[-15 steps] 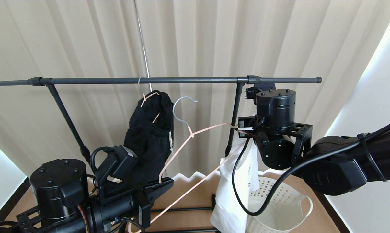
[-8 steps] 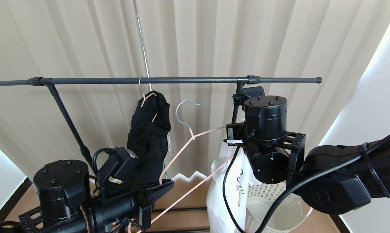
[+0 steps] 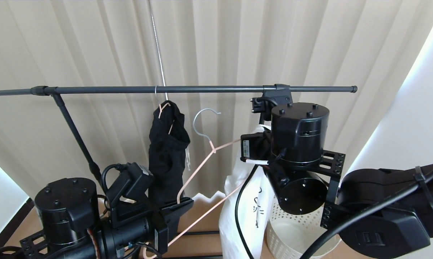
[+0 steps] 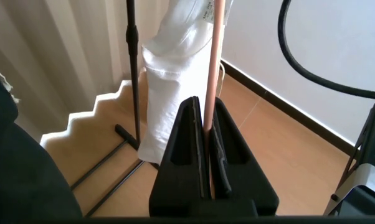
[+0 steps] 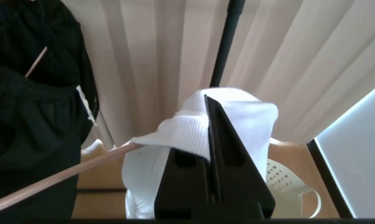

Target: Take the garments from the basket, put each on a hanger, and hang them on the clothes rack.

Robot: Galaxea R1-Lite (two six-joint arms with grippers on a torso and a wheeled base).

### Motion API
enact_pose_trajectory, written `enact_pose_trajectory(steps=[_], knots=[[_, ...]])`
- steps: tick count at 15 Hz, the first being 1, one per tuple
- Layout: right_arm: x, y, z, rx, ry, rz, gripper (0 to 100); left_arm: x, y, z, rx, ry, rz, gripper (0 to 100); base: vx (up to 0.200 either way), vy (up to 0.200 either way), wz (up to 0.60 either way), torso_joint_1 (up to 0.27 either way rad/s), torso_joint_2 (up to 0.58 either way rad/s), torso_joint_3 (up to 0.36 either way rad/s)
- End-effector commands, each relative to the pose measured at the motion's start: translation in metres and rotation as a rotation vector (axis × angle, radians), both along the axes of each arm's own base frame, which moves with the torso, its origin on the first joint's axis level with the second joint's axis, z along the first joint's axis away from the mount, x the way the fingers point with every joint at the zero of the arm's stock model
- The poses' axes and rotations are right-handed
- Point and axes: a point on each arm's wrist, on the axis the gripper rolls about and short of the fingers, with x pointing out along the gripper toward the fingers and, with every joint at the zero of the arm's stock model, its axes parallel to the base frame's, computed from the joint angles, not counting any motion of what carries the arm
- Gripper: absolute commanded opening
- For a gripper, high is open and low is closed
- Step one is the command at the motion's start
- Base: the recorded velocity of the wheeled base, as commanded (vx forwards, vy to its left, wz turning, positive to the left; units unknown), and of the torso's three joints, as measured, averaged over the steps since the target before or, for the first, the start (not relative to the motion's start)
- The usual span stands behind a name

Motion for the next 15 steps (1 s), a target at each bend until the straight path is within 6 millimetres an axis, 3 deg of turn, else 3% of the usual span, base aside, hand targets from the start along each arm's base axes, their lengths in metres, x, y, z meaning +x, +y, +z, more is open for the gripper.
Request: enact_pose_trajectory(steps=[1,11,15], knots=[[-0.009,0.006,0.003,0.009,-0.006,0.032,0,0.000,0.000,-0.001,0.002,0.003,0.000,0,0.000,0.000,0.00,0.000,0.00,0.000],[-0.047,0.033,0.012,0.108,-0.069,0.165,0,0.003,-0.002,-0.004,0.002,0.005,0.002,0,0.000,0.000,0.00,0.000,0.00,0.000],[-0.052,0.034,0.010,0.134,-0.102,0.198,0,0.001,-0.003,-0.003,-0.009,-0.017,0.005,0,0.000,0.000,0.00,0.000,0.00,0.000]])
